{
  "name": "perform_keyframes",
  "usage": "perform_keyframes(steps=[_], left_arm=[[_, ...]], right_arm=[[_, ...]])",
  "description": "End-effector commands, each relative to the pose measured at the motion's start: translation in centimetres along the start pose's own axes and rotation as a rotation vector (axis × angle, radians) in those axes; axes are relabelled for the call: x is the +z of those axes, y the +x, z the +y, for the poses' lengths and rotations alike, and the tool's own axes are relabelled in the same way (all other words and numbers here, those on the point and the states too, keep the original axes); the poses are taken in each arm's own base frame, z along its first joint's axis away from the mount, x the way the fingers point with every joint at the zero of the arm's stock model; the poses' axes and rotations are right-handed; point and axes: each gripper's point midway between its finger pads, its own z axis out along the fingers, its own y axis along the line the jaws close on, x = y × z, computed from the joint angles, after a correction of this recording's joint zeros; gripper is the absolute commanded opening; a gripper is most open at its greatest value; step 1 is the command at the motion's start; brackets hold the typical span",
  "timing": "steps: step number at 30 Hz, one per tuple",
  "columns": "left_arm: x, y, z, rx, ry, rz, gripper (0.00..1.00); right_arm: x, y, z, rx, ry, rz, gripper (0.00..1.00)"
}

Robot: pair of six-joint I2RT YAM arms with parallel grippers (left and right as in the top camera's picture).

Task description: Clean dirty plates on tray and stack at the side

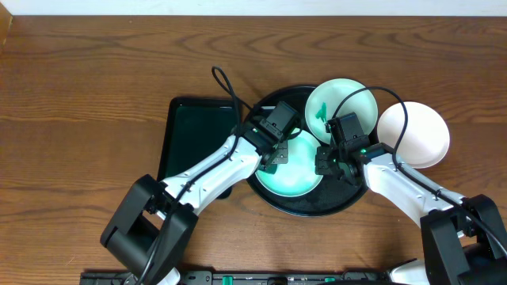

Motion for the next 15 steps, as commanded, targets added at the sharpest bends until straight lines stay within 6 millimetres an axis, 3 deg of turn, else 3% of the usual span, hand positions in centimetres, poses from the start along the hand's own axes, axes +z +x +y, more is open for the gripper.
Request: perform_keyframes(steps=[1,8,15], left_arm=[[1.2,0.5,0.9,-0.017,-0.034,0.001,0.07],[2.8,1.5,1.1,-0.062,-0.040,0.032,0.07],[5.4,4.5,0.7,-0.057,-0.017,0.172,0.07]], right_arm=[[0.3,0.7,0.7,-0.005,-0.037,0.027,0.01],[0.3,0.7,0.7,-0.005,-0.037,0.027,0.01],[0.3,0.7,0.7,-0.005,-0.037,0.027,0.01]])
